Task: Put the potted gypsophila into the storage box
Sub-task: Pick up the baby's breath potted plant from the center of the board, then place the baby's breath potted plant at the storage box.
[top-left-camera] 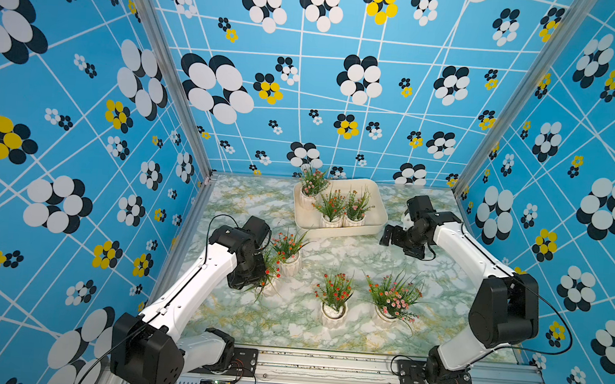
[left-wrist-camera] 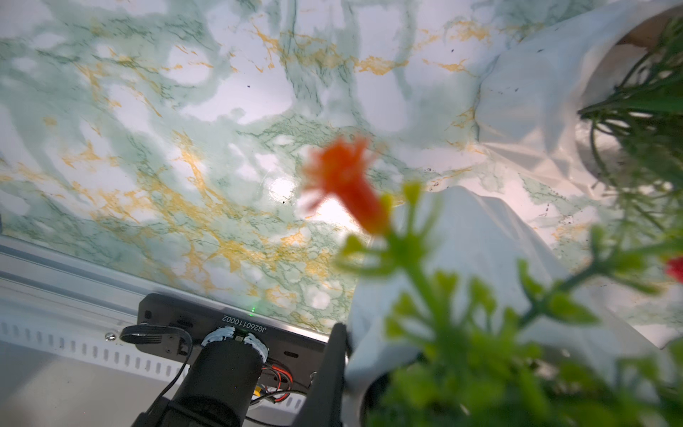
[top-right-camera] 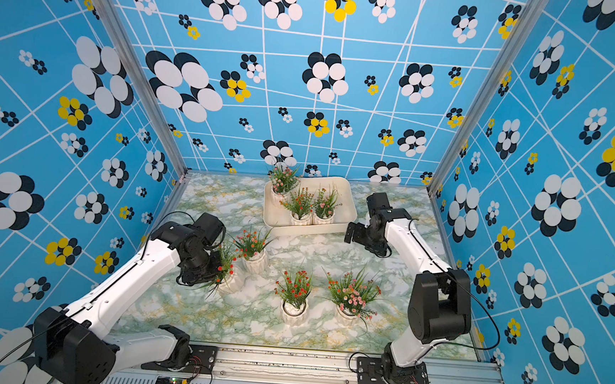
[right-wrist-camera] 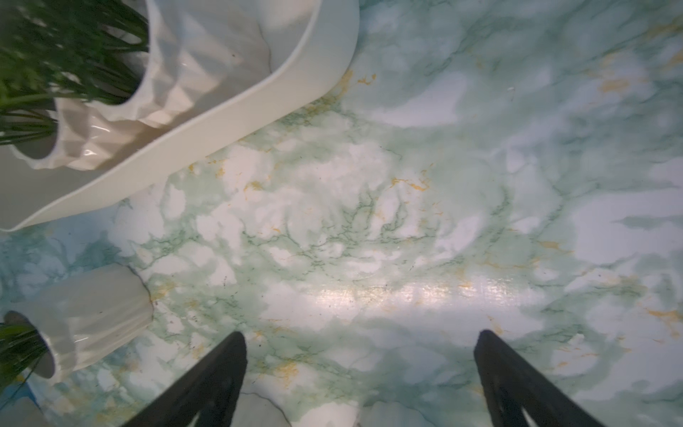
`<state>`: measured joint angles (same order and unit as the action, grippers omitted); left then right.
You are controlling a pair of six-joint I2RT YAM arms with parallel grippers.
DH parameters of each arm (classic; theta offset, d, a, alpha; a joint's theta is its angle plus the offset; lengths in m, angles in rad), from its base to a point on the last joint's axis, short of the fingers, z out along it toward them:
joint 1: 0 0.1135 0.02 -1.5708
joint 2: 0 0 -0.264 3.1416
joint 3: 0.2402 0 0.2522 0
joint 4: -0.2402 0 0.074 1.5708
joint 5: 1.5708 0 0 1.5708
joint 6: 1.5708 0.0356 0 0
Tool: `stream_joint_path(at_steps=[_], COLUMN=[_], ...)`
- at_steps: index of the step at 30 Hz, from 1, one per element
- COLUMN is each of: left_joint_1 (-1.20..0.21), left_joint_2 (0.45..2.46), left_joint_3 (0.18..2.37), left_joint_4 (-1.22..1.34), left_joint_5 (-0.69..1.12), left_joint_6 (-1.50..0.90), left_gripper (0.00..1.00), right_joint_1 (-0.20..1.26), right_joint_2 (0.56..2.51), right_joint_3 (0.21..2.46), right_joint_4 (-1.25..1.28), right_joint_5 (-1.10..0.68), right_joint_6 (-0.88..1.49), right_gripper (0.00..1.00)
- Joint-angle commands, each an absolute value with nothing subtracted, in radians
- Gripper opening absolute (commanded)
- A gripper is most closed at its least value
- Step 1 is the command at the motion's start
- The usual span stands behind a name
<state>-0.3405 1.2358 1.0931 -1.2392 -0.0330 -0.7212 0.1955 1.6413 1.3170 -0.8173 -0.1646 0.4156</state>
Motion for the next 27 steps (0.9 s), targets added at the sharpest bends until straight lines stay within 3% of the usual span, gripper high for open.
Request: stream_joint_path(at_steps=[1, 12, 27], left_joint_1=[-0.327, -0.28, -0.284], left_joint_2=[1.255, 1.475, 1.958], left_joint_3=[1.207, 1.59, 2.217], left_joint_4=[-1.293, -1.332, -1.408], left_joint_5=[-0.058, -0.079, -0.093], left_joint_6=[-0.659, -0.5, -0.393], left_gripper=[0.0, 0.0, 0.0], right_joint_1=[0.19, 0.191, 0.192], right_joint_2=[1.656, 1.657, 1.642], right_joint_3=[1.366, 1.424, 1.421], right_joint_4=[-0.805, -0.729, -0.733], right_joint_5=[-0.23, -0.391, -0.389], right_joint_6=[0.439, 0.54, 0.555], right_gripper=[0.99, 0.99, 0.98])
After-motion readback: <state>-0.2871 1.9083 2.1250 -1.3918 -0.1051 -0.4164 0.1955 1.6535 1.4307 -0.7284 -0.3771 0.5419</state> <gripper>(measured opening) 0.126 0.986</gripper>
